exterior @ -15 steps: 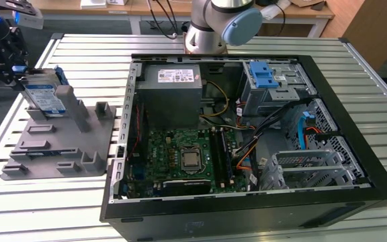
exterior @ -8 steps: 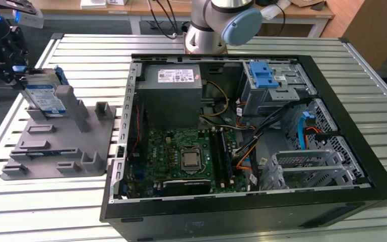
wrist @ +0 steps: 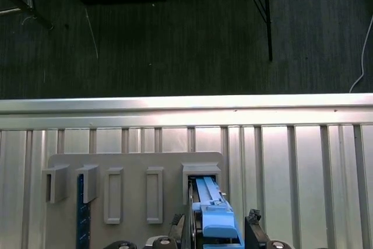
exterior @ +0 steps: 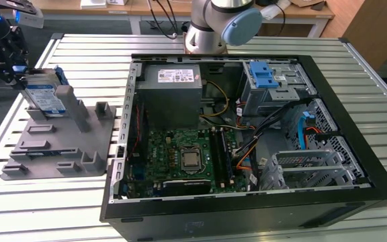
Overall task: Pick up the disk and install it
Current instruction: 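Pick up the disk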
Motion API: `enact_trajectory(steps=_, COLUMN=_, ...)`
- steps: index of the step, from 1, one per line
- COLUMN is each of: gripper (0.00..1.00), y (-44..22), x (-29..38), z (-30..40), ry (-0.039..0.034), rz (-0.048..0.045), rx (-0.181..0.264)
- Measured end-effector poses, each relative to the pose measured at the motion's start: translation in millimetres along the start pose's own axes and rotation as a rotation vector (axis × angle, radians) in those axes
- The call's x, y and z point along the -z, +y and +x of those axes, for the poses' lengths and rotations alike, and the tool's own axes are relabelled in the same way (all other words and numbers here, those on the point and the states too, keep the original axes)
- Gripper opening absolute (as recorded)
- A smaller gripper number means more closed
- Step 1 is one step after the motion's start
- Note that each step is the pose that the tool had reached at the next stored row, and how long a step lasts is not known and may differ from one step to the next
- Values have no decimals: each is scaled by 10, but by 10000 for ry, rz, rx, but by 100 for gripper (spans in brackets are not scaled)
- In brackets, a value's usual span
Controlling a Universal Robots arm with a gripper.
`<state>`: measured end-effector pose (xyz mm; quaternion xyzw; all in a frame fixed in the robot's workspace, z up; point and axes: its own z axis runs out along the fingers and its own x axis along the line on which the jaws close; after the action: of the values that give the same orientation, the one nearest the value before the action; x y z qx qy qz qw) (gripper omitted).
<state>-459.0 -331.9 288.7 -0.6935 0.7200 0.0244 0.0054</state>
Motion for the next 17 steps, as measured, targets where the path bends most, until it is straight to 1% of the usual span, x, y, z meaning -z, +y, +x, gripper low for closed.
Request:
enact_trajectory(steps=6, gripper=50, y=0, x=0, z=0, ry=2, rz=0, rx=0)
enact_trajectory(steps=7, gripper=43, y=0, x=0, z=0, ry=3, rz=0, rx=0)
enact_trajectory(steps=10, gripper=42, y=0, x=0, z=0, ry=3, rz=0, rx=0)
enact_trajectory(steps=11, gripper=37, y=0, x=0, z=0, ry=4, rz=0, rx=0)
enact_trajectory(steps=14, gripper=37, y=0, x=0, z=0, ry=5, rz=0, rx=0)
enact_trajectory(steps=15, gripper=37, y=0, x=0, z=1, ry=17, rz=-1, rx=13)
enact_trajectory(steps=17, gripper=37, y=0, x=1, z=5, ry=61, rz=-3, rx=111)
